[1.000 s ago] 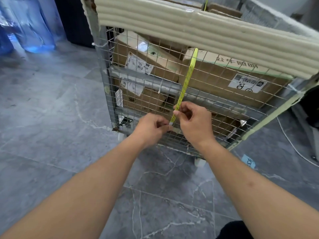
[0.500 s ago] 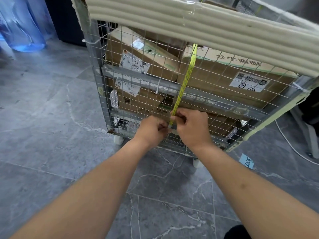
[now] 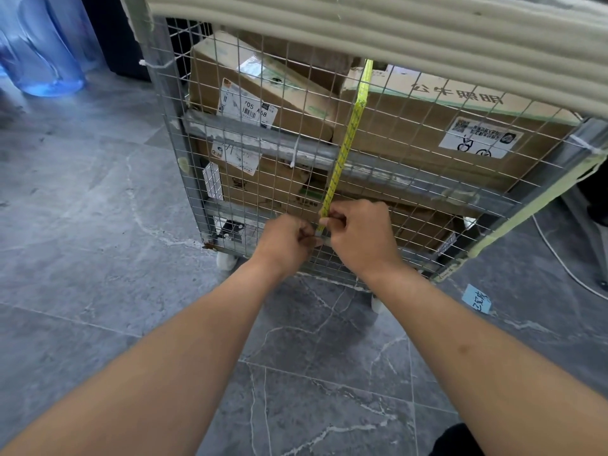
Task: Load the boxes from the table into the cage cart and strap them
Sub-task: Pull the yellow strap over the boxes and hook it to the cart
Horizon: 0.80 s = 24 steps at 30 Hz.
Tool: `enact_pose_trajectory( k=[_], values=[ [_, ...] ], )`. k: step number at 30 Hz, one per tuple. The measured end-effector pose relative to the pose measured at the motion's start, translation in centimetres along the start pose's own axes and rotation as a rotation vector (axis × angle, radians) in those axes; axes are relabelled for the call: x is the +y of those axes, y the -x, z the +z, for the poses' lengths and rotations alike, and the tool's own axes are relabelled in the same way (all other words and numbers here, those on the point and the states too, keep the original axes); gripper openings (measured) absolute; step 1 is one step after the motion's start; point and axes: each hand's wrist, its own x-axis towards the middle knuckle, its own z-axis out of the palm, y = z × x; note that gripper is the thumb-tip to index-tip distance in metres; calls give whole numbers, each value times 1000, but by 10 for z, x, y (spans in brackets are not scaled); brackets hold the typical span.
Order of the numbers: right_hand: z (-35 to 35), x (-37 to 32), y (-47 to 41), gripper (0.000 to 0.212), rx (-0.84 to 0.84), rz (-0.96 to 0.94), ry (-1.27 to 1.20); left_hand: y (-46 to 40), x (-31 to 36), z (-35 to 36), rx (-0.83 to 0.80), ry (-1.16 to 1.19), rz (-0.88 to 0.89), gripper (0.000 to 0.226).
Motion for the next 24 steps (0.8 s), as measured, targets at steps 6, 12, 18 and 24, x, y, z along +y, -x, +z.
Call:
enact_pose_trajectory(
  k=[6,12,18,24],
  values=[
    [-1,2,0,26,32,-55,10,2,10,-2,36,-50,1,21],
    [-8,0,1,26,14,-45,-4,3,18,-1,63,-21,-33,17],
    [-13,-3,2,29,8,-30,-48,3,15,-3,82,0,0,17],
    [-13,-4,5,33,35,-43,-72,8,19,-7,95,-89,97,12]
  ],
)
